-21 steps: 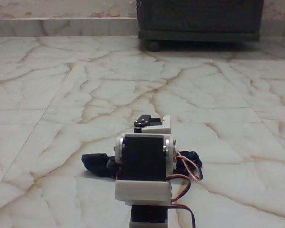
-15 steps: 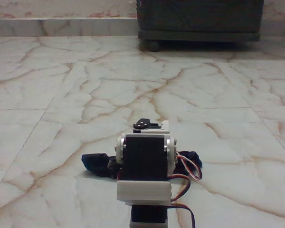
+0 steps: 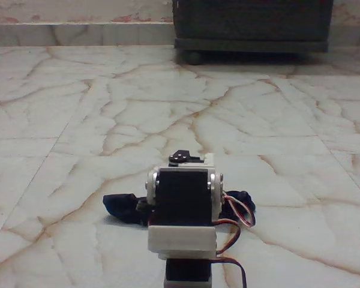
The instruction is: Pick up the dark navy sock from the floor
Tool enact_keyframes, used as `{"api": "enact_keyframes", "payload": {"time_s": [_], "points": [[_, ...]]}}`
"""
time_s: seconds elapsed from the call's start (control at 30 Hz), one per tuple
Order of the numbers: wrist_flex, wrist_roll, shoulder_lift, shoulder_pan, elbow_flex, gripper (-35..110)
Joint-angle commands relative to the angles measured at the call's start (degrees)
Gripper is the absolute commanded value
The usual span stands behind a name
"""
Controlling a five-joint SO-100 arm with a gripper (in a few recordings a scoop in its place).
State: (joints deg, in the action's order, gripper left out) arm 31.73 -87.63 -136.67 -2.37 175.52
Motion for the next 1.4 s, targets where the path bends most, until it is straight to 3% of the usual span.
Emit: {"api": "enact_keyframes", "payload": {"time_s": [0.0, 0.33, 0.6, 1.0, 1.17, 1.37], "points": [[-2.2, 1.6, 1.4, 0.5, -4.6, 0], [-17.8, 13.6, 13.1, -0.7, -23.1, 0], [-24.8, 37.4, 23.5, -0.7, -38.2, 0], [-58.2, 70.0, 49.1, -2.2, -76.9, 0], [-70.7, 76.2, 67.0, -3.5, -98.7, 0], [-82.4, 79.8, 78.4, -4.6, -110.7, 6]]}}
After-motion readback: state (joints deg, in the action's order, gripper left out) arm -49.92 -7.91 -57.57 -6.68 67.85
